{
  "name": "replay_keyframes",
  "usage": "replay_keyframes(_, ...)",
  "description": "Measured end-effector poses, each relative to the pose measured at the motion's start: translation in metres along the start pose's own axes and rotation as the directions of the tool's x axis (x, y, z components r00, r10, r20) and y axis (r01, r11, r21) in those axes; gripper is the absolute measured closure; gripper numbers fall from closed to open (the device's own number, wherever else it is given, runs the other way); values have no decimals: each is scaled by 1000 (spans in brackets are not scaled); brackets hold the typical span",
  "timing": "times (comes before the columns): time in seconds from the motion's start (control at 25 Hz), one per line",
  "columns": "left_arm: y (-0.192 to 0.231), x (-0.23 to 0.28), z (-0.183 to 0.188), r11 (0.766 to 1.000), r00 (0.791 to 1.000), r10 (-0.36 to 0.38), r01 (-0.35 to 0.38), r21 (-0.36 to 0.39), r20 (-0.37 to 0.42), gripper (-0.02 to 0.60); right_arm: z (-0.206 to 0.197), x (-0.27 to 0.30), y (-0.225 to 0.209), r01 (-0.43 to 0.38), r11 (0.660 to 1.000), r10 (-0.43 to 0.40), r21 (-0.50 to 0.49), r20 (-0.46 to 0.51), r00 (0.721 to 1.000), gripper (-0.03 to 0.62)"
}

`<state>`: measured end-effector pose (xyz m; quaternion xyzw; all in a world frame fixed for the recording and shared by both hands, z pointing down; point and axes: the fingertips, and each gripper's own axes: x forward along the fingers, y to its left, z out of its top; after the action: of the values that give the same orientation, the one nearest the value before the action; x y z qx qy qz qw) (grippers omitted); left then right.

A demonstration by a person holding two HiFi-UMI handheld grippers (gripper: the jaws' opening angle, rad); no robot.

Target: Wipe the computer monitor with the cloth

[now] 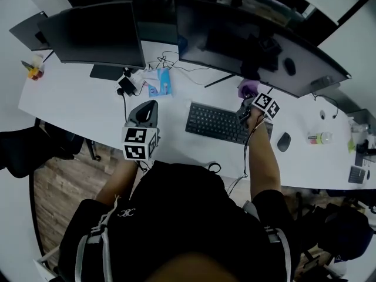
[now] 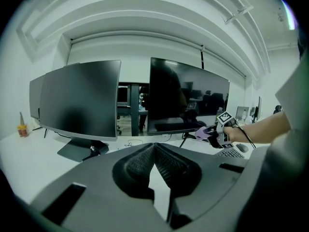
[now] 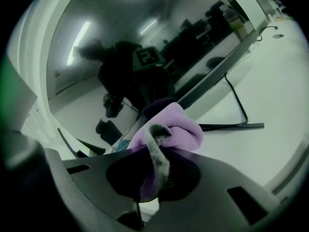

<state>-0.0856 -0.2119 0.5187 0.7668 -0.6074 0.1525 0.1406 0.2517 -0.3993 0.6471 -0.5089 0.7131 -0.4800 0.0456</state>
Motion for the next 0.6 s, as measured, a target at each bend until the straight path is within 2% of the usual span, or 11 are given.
replay_keyframes(0.32, 39, -5, -3, 1000, 1000, -1, 1, -20, 4, 569, -31, 32, 42, -17, 999, 15, -38, -43, 999, 537)
replay_keyframes(0.6, 75, -8, -3, 1000, 1000, -9, 9, -17, 12, 569, -58, 60, 79, -53, 999, 53, -8, -35, 998, 537)
